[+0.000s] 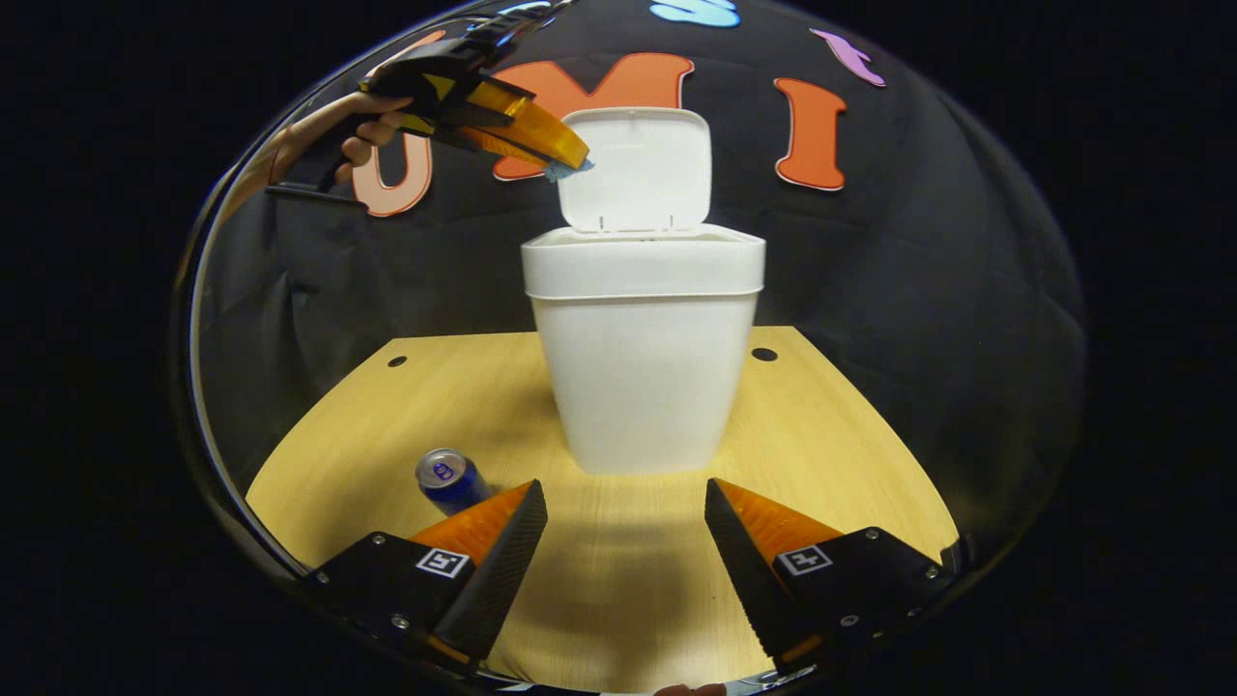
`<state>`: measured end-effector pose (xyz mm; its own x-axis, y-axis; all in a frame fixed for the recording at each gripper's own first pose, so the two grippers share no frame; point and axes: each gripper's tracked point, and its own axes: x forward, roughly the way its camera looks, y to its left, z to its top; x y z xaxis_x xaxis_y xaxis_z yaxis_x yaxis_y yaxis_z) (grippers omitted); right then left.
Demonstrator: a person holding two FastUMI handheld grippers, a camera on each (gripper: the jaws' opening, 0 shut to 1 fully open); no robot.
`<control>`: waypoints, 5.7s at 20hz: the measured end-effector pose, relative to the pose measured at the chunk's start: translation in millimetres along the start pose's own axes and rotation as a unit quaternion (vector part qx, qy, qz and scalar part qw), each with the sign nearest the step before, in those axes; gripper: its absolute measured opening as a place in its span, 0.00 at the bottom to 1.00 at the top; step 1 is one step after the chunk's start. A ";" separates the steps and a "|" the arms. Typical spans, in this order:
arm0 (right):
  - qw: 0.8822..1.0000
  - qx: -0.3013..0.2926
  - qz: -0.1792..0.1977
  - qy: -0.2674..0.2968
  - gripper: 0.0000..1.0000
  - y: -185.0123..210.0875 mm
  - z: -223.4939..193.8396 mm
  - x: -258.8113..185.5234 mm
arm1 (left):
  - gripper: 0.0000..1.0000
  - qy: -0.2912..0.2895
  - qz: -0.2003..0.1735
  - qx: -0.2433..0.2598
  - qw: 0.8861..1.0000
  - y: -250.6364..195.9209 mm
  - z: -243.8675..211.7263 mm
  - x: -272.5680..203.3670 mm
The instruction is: Press the lid of the desktop garbage bin to open it, pick up the crumpled paper on the desktop and throw it into the bin, then pick up the pop can on the desktop and drop it into the bin, and finally close the garbage bin lid.
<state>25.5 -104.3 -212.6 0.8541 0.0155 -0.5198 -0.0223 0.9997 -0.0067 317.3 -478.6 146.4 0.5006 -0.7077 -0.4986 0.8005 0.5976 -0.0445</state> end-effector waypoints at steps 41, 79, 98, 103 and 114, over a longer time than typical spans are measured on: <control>0.984 -0.130 0.111 0.052 1.00 178.2 -30.7 100.0 | 1.00 -0.079 0.314 -0.075 0.943 177.0 -173.2 -309.4; 0.991 -0.085 0.029 -0.095 0.74 39.7 291.4 62.7 | 1.00 -0.120 0.357 -0.126 0.918 226.5 -202.1 -322.3; 0.998 -0.049 -0.035 -0.025 0.84 -38.1 236.2 153.2 | 1.00 -0.101 0.386 -0.150 0.905 242.2 -229.4 -335.2; 0.998 -0.043 -0.034 -0.035 0.98 -39.8 245.6 152.4 | 1.00 -0.107 0.393 -0.155 0.900 242.7 -233.8 -342.1; 0.989 -0.075 -0.039 -0.120 0.97 -35.4 398.1 93.4 | 1.00 -0.113 0.390 -0.156 0.900 242.4 -236.6 -348.1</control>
<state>312.9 -131.3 79.2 0.9546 -0.0407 -0.2951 -0.0123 0.9844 -0.1758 259.1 1.8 104.3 0.9528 -0.0635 -0.2969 0.0616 0.9980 -0.0158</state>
